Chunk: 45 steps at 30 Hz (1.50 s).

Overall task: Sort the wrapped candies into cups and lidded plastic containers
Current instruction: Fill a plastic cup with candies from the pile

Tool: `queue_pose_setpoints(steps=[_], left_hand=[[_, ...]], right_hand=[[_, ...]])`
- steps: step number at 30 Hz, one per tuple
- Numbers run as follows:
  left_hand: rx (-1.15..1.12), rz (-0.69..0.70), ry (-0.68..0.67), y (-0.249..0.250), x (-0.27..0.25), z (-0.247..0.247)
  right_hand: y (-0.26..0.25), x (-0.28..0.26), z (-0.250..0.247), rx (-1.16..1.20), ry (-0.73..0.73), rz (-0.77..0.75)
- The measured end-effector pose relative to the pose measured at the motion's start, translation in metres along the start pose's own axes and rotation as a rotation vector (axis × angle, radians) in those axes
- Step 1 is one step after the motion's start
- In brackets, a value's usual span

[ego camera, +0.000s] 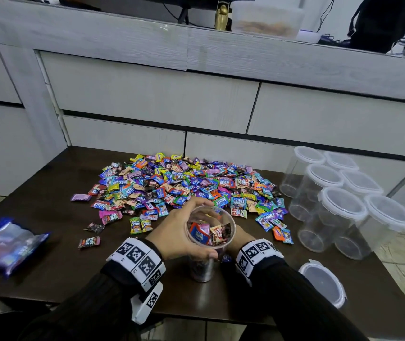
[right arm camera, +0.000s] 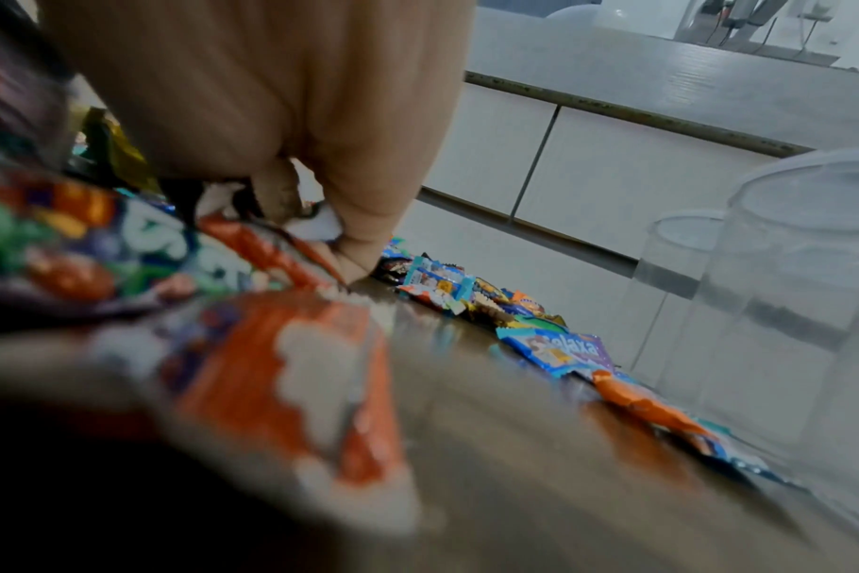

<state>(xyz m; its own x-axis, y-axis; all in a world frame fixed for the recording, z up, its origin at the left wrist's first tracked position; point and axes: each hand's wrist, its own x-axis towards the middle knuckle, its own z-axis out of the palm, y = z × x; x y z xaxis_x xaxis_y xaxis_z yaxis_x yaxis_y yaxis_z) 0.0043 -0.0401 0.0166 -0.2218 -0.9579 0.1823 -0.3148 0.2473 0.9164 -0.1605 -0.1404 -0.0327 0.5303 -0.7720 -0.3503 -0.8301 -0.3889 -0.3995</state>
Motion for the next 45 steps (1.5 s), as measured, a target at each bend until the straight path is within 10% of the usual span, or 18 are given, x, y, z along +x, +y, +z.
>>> queue_pose_setpoints(steps=[8,25,45], left_hand=[[-0.027,0.008,0.029,0.001,-0.002,0.002],[-0.032,-0.026,0.019,-0.001,-0.002,0.003],[-0.071,-0.059,0.064,-0.009,-0.001,0.004]], right_hand=[[0.01,-0.005,-0.01,-0.015,0.054,-0.009],[-0.026,-0.068,-0.086,0.467,0.774,-0.386],[-0.065,-0.083,-0.062,0.089,0.623,-0.611]])
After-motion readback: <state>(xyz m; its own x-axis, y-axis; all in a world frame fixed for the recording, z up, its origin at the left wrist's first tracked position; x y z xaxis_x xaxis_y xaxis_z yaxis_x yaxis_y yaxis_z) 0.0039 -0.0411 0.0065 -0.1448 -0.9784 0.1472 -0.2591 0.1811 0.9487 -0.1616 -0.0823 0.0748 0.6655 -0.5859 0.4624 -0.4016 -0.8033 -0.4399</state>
